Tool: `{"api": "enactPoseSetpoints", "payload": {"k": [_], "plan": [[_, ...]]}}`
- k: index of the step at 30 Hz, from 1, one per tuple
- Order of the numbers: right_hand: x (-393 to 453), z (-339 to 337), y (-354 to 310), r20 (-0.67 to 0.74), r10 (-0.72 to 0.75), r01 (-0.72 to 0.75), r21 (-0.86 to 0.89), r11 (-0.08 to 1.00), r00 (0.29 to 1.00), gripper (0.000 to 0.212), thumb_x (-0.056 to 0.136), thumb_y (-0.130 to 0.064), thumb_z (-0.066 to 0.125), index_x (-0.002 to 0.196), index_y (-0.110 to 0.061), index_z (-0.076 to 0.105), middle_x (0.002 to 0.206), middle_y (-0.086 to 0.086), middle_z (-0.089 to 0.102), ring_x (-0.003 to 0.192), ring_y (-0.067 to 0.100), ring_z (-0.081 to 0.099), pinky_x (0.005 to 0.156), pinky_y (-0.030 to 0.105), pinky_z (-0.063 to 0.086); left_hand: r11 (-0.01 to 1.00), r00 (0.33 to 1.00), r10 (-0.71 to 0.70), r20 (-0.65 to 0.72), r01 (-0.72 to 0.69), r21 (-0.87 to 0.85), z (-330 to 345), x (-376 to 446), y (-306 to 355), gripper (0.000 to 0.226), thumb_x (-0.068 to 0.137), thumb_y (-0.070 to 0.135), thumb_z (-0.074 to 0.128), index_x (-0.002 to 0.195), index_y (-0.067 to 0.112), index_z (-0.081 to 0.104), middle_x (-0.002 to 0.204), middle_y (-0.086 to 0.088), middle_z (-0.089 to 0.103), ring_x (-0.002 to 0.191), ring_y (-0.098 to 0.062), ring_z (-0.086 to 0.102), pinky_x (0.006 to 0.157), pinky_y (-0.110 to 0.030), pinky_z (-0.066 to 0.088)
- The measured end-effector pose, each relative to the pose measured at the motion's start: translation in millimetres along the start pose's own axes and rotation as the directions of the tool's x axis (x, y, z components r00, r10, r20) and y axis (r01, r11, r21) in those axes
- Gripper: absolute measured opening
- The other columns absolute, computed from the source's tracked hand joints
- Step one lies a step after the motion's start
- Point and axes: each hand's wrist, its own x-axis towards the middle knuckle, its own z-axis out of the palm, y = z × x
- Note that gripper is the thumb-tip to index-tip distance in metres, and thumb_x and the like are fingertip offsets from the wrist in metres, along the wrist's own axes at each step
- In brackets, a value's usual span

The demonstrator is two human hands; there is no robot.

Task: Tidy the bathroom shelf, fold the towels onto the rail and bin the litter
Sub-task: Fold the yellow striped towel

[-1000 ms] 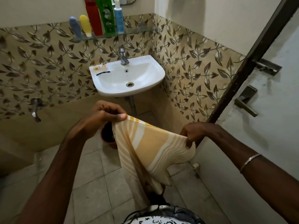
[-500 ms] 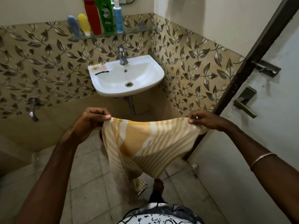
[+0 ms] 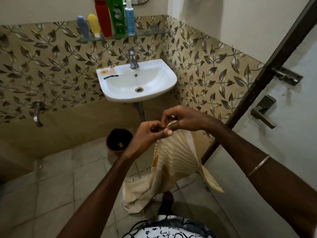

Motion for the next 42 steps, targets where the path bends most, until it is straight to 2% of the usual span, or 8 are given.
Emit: {"api": "enactPoseSetpoints", "payload": {"k": [6,12,15,18,23,28,36,42], "plan": [[-8.6,-13.5,-1.9,-0.027,0.006,-0.007,-0.017,1.0,1.0,0.02,0.083,-0.017,0.079,0.089,-0.031,0.066,0.094,-0.011,0.066,0.091,0.008,0.062,0.079,0.035,0.053,0.998,0.983,0.006,-0.181,-0.016,-0.057,11.0,-22.9,-33.4,0.02,0.085,0.03,0.075,0.084,0.01,0.075,0.08,-0.006,0.075,0.071,-0.018,0.07,0.063,-0.03,0.056],[-27.7,-31.6,6.8,-0.118,0.05,-0.046,0.041,0.998,0.992,0.016,0.086,-0.013,0.073,0.087,-0.028,0.066,0.096,-0.015,0.066,0.098,0.006,0.063,0.082,0.033,0.051,0.989,0.994,-0.094,-0.052,0.087,-0.123,38.6,-40.0,-54.9,0.037,0.091,0.044,0.067,0.086,0.007,0.069,0.078,-0.013,0.066,0.072,-0.02,0.064,0.066,-0.035,0.051],[-42.8,-52.0,19.3,-0.218,0.105,-0.094,0.058,0.994,0.97,0.017,0.085,-0.017,0.073,0.085,-0.032,0.066,0.103,-0.009,0.067,0.106,0.013,0.062,0.082,0.035,0.052,0.985,0.974,-0.131,-0.184,0.106,-0.136,43.9,-52.2,-68.3,0.046,0.094,0.042,0.065,0.085,-0.003,0.067,0.078,-0.024,0.063,0.072,-0.023,0.061,0.067,-0.04,0.048],[-58.0,-60.6,35.7,-0.27,0.145,-0.145,0.019,0.989,0.952,0.02,0.085,-0.017,0.074,0.086,-0.036,0.068,0.103,-0.018,0.066,0.106,0.003,0.058,0.086,0.034,0.049,0.987,0.952,-0.135,-0.273,0.104,-0.126,39.1,-55.5,-70.1,0.032,0.092,0.036,0.064,0.086,0.006,0.074,0.082,-0.011,0.071,0.076,-0.025,0.068,0.066,-0.04,0.054],[-57.8,-32.1,42.3,-0.17,0.18,-0.186,-0.018,0.982,0.969,0.029,0.084,-0.034,0.077,0.105,-0.048,0.065,0.12,-0.009,0.063,0.11,0.01,0.057,0.082,0.027,0.049,0.999,0.942,-0.03,-0.335,0.041,0.026,47.5,-38.3,-53.4,0.015,0.089,0.026,0.072,0.086,0.013,0.079,0.078,-0.003,0.071,0.076,-0.022,0.066,0.071,-0.044,0.053],[-44.5,5.0,34.4,0.153,0.129,-0.131,0.007,0.991,0.98,0.044,0.087,-0.036,0.073,0.128,-0.044,0.059,0.129,-0.016,0.061,0.11,-0.002,0.057,0.087,0.026,0.05,0.988,0.955,0.101,-0.279,-0.064,0.139,61.7,-22.5,-37.4,0.013,0.088,0.023,0.074,0.081,0.013,0.077,0.07,0.0,0.067,0.067,-0.023,0.061,0.061,-0.039,0.046],[-50.9,-7.5,56.1,0.203,0.062,-0.046,-0.08,0.996,0.977,0.01,0.089,-0.039,0.071,0.086,-0.044,0.063,0.088,-0.021,0.063,0.089,-0.015,0.054,0.066,0.02,0.039,0.983,0.951,0.102,-0.292,-0.051,0.178,77.7,-9.9,-23.7,0.024,0.081,0.033,0.075,0.079,0.009,0.077,0.071,-0.007,0.07,0.068,-0.029,0.065,0.062,-0.048,0.051],[-51.8,-39.4,61.2,0.129,-0.012,0.045,-0.256,0.966,0.992,0.008,0.091,-0.043,0.067,0.093,-0.035,0.068,0.081,-0.022,0.06,0.08,-0.007,0.056,0.068,0.031,0.048,0.987,0.918,0.04,-0.394,0.027,0.161,89.9,-9.6,-28.0,0.04,0.08,0.051,0.075,0.072,0.013,0.072,0.067,-0.009,0.067,0.064,-0.032,0.063,0.057,-0.05,0.051]]}}
